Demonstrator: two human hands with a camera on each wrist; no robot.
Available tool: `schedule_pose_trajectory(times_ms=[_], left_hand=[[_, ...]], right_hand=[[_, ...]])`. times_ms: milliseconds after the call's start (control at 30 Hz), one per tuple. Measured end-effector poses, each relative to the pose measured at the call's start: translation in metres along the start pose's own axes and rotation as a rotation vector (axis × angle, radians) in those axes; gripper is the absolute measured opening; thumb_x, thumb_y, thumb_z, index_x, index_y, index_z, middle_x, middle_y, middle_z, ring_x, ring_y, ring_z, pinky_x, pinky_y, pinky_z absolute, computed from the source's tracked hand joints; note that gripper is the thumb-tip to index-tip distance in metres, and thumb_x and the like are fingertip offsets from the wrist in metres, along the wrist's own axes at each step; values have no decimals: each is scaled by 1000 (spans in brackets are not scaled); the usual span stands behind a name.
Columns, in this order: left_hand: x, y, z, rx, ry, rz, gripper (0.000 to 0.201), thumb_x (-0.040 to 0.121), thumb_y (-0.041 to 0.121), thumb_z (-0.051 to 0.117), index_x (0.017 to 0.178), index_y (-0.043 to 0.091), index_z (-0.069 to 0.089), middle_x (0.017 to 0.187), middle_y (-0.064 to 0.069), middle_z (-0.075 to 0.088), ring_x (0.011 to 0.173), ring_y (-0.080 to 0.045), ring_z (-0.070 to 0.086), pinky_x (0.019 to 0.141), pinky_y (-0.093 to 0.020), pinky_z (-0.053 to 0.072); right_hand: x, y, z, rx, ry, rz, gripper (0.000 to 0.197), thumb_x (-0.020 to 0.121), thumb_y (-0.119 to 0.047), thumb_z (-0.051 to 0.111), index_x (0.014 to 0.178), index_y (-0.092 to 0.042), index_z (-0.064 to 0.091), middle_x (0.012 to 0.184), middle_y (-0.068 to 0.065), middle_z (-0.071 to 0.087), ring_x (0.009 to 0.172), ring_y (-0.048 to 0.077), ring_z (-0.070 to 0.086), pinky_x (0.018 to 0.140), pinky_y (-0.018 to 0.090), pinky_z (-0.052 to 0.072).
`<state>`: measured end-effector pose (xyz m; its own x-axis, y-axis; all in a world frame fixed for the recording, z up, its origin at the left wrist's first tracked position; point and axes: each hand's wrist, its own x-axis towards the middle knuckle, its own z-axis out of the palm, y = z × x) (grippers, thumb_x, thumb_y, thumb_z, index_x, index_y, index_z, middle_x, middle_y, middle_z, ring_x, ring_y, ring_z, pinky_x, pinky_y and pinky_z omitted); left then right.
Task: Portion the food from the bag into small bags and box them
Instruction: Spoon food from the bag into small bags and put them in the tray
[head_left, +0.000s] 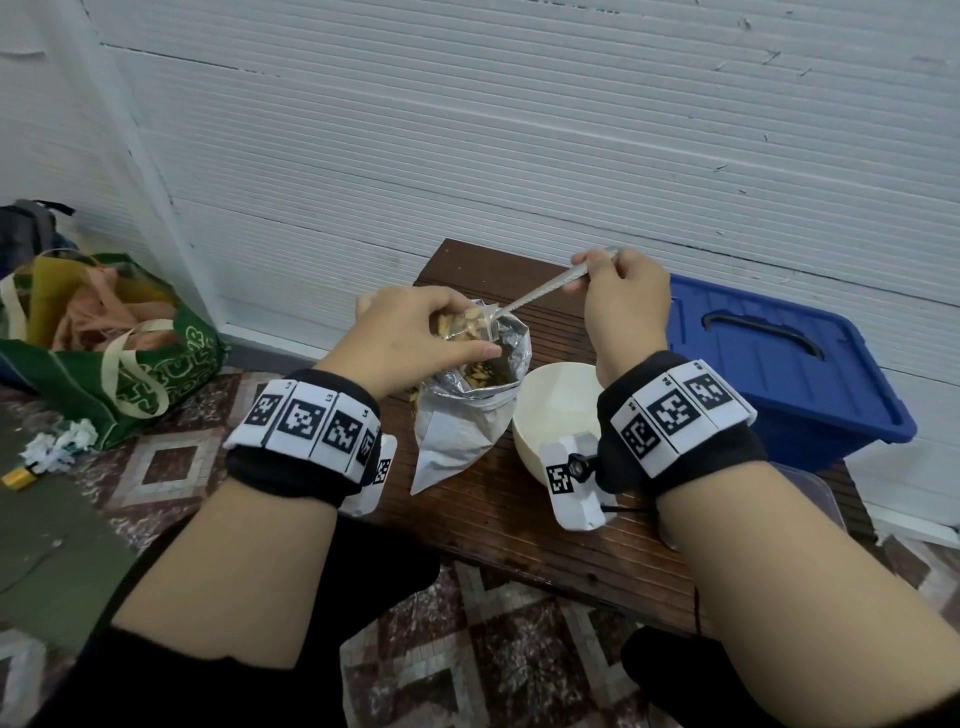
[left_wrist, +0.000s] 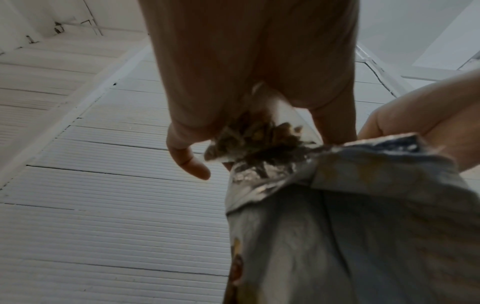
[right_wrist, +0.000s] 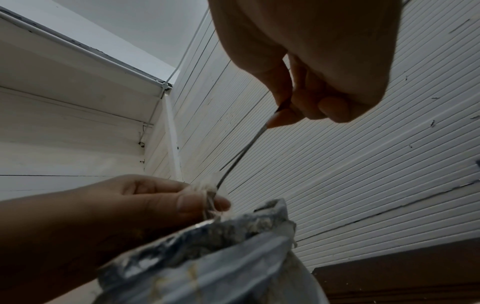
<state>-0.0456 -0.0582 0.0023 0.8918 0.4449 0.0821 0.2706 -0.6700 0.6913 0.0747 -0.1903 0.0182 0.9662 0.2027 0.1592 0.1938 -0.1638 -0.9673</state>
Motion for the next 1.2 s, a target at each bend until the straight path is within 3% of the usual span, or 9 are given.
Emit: schedule_pose_trajectory(times_ms=[100,233,433,567,700,833,900,1033,1200], left_hand=[[1,-4,2,-48,62,-17,32,65,66,72,83,45,55,83,19,62,84,-8,58,95,-52,45],[3,-7,6,-94,141,-32,33,69,62,71,90,40,57,86,20,59,89,-6,58,96,-47,46],[1,-5,2,-162,188,-23,30,75,47,73,96,32,57,87,21,55,84,7,52,67,-7,39],[0,-7,0,-180,203,-15,29,77,46,73,97,30,59,88,21,56,84,10,50,68,-6,36],[0,-10,0,-201,224,-7,28,78,46,73,98,30,63,90,20,59,86,10,53,71,-7,37],[1,-10,1,-206,232,13,30,78,45,73,100,27,66,89,22,60,84,13,53,70,-1,37],[1,-11,1,-211,237,20,32,77,45,74,101,26,67,88,21,60,83,13,54,68,1,38],[1,-12,2,-231,225,20,36,75,48,75,102,25,69,91,18,65,87,7,59,75,-9,43],[0,-10,1,-225,206,17,27,75,47,74,94,36,60,88,20,61,85,10,55,74,-8,41]], right_hand=[[-2,-2,-4,84,5,-168,25,101,-19,43,85,-21,62,68,-7,61,69,1,57,68,11,42],[-3,-7,-12,169,33,-397,20,100,-13,44,88,-13,60,78,-6,60,70,1,57,70,11,44],[-2,-6,-22,217,190,-432,24,100,-15,43,82,-24,57,77,-9,60,69,3,57,71,15,45],[-6,1,-22,122,226,-365,26,100,-18,44,80,-26,56,70,-15,58,62,-5,54,67,12,44],[-19,12,-14,-58,32,-446,19,99,-17,46,92,-16,64,76,-14,59,65,-12,54,64,5,38],[-31,30,-1,-302,-159,-676,21,95,-16,48,95,-12,69,84,-2,69,77,15,57,74,27,39],[-35,40,4,-375,-214,-724,23,93,-16,48,96,-10,69,84,4,69,78,23,56,72,24,33],[-39,43,6,-314,-209,-666,22,93,-15,47,92,-8,68,84,3,68,79,24,57,71,20,32],[-39,42,8,-234,-148,-491,23,94,-17,45,86,-6,64,78,6,65,77,25,60,75,40,47]])
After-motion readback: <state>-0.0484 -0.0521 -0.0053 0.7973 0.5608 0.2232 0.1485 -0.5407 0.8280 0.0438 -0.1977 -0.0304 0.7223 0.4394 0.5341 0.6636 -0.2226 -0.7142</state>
